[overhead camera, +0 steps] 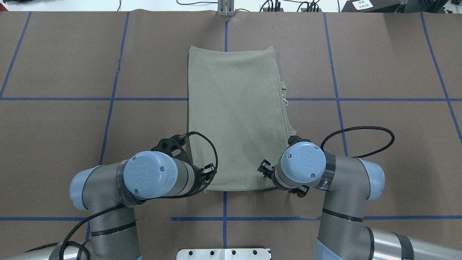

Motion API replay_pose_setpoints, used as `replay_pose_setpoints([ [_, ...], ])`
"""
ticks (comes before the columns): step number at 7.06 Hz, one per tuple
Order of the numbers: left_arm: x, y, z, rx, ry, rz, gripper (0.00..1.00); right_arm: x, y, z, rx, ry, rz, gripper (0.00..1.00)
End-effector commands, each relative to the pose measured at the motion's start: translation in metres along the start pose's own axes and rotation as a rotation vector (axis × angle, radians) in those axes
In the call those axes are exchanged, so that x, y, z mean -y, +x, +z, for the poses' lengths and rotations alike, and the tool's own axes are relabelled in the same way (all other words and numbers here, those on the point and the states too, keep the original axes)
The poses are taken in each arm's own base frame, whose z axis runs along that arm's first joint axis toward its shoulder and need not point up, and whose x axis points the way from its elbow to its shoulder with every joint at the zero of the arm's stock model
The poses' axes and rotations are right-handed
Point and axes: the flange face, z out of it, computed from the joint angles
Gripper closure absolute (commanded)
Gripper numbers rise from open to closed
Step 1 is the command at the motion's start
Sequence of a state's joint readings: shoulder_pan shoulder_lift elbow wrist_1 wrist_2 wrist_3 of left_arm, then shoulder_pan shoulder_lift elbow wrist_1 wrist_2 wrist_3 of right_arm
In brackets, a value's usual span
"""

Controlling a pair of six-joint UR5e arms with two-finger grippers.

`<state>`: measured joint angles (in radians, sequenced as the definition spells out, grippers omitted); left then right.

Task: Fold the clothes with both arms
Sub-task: 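Grasp the shirt's near end corners with both grippers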

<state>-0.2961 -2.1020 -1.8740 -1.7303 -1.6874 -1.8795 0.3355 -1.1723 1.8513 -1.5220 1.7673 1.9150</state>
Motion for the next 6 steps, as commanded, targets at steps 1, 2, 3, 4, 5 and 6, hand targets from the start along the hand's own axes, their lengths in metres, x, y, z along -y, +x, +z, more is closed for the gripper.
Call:
replay_pose_setpoints([
  [1, -0.0003, 0.0008, -0.0013, -0.003, 0.001, -0.001, 1.00, -0.0099, 0.0030, 0.0056, -0.010, -0.004, -0.014, 0.00],
  [2, 0.0000, 0.0001, -0.0009, -0.002, 0.001, -0.001, 1.00, -0.0109, 0.0039, 0.0091, -0.016, -0.003, -0.016, 0.00],
  [3, 0.0002, -0.0001, -0.0001, -0.001, 0.001, 0.000, 1.00, -0.0118, 0.0048, 0.0132, -0.023, -0.003, -0.018, 0.00],
  [4, 0.0000, 0.0001, -0.0008, -0.002, 0.001, 0.001, 1.00, -0.0115, 0.0051, 0.0147, -0.026, -0.002, -0.017, 0.00],
  [5, 0.0000, 0.0001, -0.0008, -0.002, 0.001, 0.001, 1.00, -0.0119, 0.0051, 0.0140, -0.026, -0.005, -0.017, 0.00],
  [6, 0.0003, -0.0007, -0.0004, -0.001, 0.001, 0.000, 1.00, -0.0120, 0.0038, 0.0110, -0.020, -0.007, -0.017, 0.31],
])
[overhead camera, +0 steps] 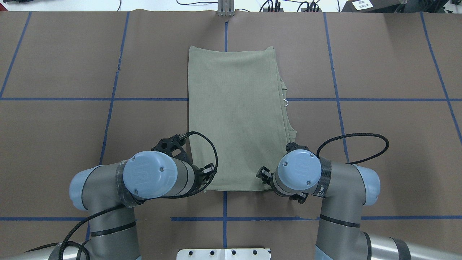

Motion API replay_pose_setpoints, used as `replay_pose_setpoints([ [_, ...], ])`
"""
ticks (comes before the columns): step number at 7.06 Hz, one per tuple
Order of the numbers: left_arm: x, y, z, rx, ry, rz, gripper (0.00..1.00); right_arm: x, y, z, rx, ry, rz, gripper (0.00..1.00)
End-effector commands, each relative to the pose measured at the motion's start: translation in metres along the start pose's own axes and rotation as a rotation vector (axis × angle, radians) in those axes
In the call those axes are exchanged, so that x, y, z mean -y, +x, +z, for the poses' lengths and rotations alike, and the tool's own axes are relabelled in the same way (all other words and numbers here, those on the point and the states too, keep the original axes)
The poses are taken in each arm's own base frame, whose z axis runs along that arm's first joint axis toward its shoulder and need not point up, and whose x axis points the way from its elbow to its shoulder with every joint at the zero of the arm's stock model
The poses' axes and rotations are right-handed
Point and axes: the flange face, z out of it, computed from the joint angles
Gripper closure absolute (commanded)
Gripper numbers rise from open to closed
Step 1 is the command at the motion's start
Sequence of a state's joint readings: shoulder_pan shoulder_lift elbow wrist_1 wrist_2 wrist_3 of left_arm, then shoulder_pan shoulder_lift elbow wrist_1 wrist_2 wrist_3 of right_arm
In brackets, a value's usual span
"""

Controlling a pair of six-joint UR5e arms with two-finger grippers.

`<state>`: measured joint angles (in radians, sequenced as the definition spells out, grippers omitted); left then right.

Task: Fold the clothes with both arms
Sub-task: 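Grasp the shirt's near end corners with both grippers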

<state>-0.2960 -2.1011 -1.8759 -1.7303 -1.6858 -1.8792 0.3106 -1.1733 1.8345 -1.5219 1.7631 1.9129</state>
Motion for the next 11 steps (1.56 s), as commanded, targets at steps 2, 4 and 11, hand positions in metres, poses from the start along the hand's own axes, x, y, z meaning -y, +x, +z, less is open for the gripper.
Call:
replay_pose_setpoints([
  [2, 0.000, -0.001, 0.001, 0.002, 0.001, 0.000, 1.00, -0.001, -0.001, -0.004, 0.007, -0.004, -0.001, 0.93],
  [4, 0.000, -0.001, 0.001, 0.002, 0.001, 0.000, 1.00, -0.002, -0.009, -0.010, 0.022, -0.008, -0.002, 1.00],
  [11, -0.007, -0.016, -0.015, -0.012, -0.016, 0.011, 1.00, -0.002, -0.019, -0.057, 0.105, -0.044, 0.000, 1.00],
])
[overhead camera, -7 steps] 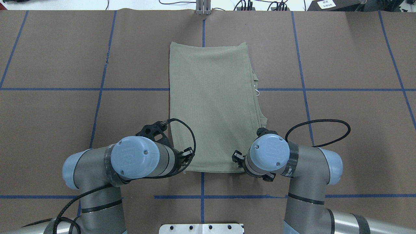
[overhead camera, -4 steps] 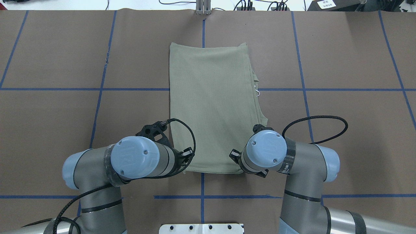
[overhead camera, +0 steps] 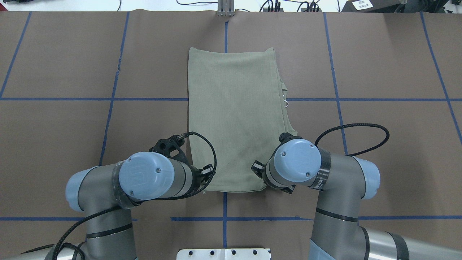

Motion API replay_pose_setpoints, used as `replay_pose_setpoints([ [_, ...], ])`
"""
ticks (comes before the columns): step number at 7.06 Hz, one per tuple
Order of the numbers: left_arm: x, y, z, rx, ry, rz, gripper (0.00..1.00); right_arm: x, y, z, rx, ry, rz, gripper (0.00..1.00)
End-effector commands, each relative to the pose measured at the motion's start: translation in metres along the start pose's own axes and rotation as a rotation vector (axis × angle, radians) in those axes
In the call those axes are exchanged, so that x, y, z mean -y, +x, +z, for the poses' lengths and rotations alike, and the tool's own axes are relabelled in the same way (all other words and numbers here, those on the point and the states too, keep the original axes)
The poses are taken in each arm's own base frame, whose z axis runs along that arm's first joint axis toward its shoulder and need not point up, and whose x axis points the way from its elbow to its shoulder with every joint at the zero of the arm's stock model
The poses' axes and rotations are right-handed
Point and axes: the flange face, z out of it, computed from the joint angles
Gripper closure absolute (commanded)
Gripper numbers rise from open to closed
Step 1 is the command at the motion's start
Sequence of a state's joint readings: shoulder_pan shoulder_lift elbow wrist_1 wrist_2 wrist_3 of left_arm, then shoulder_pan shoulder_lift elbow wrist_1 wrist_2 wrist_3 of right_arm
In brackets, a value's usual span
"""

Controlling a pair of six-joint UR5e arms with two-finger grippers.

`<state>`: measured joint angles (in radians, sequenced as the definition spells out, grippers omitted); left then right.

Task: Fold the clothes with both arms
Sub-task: 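Lift the near end with both grippers and fold it toward the far end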

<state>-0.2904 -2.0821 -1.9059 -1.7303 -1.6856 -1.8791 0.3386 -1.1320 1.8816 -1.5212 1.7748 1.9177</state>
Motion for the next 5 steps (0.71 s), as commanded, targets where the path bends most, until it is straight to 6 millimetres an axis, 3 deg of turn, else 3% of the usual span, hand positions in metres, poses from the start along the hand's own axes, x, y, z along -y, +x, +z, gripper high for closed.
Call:
replay_pose_setpoints([
  [1, -0.028, -0.028, -0.023, -0.008, -0.049, 0.033, 1.00, -0.010, 0.007, -0.034, 0.031, -0.071, -0.015, 1.00],
  [3, -0.068, -0.048, -0.053, 0.035, -0.104, 0.072, 1.00, -0.039, 0.030, -0.069, 0.053, -0.175, -0.057, 1.00],
  [5, -0.081, -0.047, -0.072, 0.047, -0.122, 0.084, 1.00, -0.051, 0.032, -0.081, 0.043, -0.262, -0.067, 1.00],
])
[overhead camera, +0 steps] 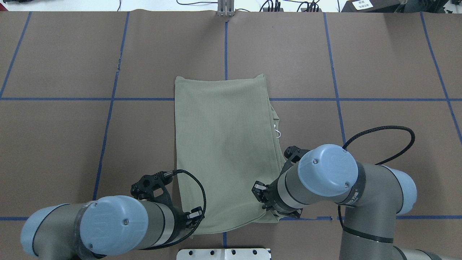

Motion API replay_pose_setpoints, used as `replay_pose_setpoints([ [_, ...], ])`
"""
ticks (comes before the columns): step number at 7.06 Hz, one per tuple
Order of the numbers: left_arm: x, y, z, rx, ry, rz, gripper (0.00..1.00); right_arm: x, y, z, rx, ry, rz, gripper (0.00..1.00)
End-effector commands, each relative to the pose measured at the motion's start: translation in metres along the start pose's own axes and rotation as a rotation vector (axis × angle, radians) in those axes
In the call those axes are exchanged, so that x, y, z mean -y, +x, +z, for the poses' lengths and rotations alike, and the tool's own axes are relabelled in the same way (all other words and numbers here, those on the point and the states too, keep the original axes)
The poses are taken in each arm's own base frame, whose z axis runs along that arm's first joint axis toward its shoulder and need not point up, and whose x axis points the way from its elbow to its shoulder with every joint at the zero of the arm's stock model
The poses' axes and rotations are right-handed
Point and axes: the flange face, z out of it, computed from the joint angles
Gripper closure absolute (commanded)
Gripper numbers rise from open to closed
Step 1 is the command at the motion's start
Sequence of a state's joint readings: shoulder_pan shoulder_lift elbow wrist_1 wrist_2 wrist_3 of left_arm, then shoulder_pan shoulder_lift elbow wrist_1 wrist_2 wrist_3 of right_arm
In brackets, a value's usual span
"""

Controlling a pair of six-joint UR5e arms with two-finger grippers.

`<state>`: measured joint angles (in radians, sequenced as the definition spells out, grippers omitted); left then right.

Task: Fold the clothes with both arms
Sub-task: 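Lift the near end with both grippers and fold it toward the far end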

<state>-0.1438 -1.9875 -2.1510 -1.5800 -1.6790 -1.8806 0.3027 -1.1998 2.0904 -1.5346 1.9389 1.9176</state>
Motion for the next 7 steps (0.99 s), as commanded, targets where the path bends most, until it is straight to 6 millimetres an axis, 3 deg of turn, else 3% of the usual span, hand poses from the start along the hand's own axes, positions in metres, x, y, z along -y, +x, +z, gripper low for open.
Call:
replay_pose_setpoints([
  [1, -0.002, 0.004, -0.013, -0.003, -0.003, 0.001, 1.00, 0.002, -0.003, -0.005, 0.009, -0.006, -0.001, 1.00],
  [3, 0.063, 0.024, -0.041, -0.055, 0.102, 0.051, 1.00, 0.043, -0.019, -0.024, 0.063, 0.093, 0.012, 1.00],
  [4, 0.102, 0.035, -0.040, -0.053, 0.165, 0.035, 1.00, 0.064, -0.042, -0.031, 0.086, 0.130, -0.021, 1.00],
  [6, 0.170, 0.074, -0.022, -0.054, 0.259, 0.021, 1.00, 0.110, -0.096, -0.032, 0.091, 0.199, -0.034, 1.00],
  [7, 0.195, 0.077, -0.005, -0.078, 0.277, 0.021, 1.00, 0.139, -0.120, -0.038, 0.090, 0.237, -0.023, 1.00],
])
